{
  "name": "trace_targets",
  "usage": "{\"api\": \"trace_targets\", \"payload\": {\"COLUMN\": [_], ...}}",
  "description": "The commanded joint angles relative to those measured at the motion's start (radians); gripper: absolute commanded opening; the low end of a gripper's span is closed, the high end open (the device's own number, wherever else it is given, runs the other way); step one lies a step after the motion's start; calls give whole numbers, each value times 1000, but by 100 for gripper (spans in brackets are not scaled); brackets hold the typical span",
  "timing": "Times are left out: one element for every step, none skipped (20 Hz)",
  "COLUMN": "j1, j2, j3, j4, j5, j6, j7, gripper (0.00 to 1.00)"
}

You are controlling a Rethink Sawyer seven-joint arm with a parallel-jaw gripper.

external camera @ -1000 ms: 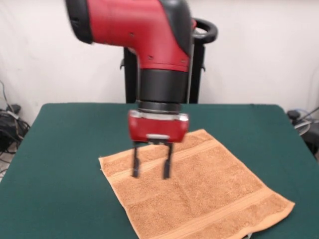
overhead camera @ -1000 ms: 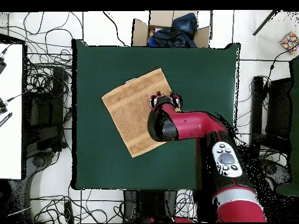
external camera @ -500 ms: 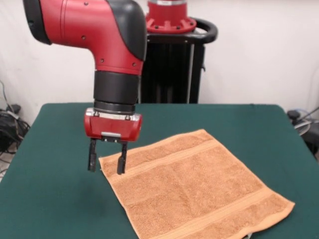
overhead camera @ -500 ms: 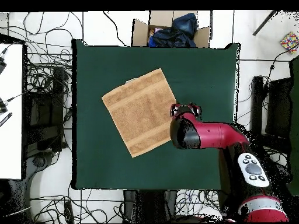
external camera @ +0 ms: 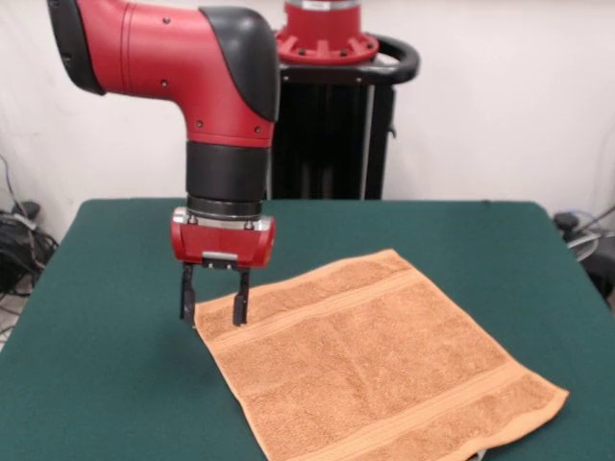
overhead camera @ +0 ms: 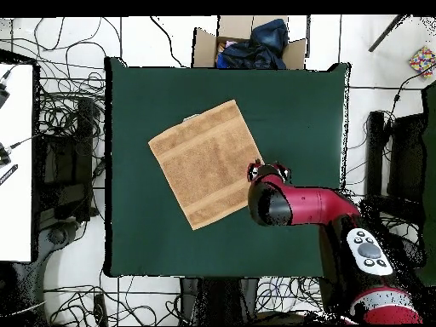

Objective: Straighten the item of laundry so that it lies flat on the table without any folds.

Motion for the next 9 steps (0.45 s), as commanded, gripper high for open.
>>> {"api": "trace_targets", "payload": {"j1": [-2, -2, -6, -10, -14, -14, -15, -13, -11], "j2": [22, 22, 25, 29, 34, 35, 36, 37, 35], "j3": [111, 112, 117, 122, 126, 128, 131, 128, 123], "j4": [41, 39, 36, 33, 30, 25, 21, 19, 23], "j5": [-24, -24, -24, -25, -25, -27, -26, -26, -27], "j6": [154, 157, 159, 161, 163, 164, 169, 188, 181], "j7": [-42, -43, -45, -48, -50, -51, -54, -62, -54], "gripper": [100, 100, 100, 100, 100, 100, 100, 100, 100]}}
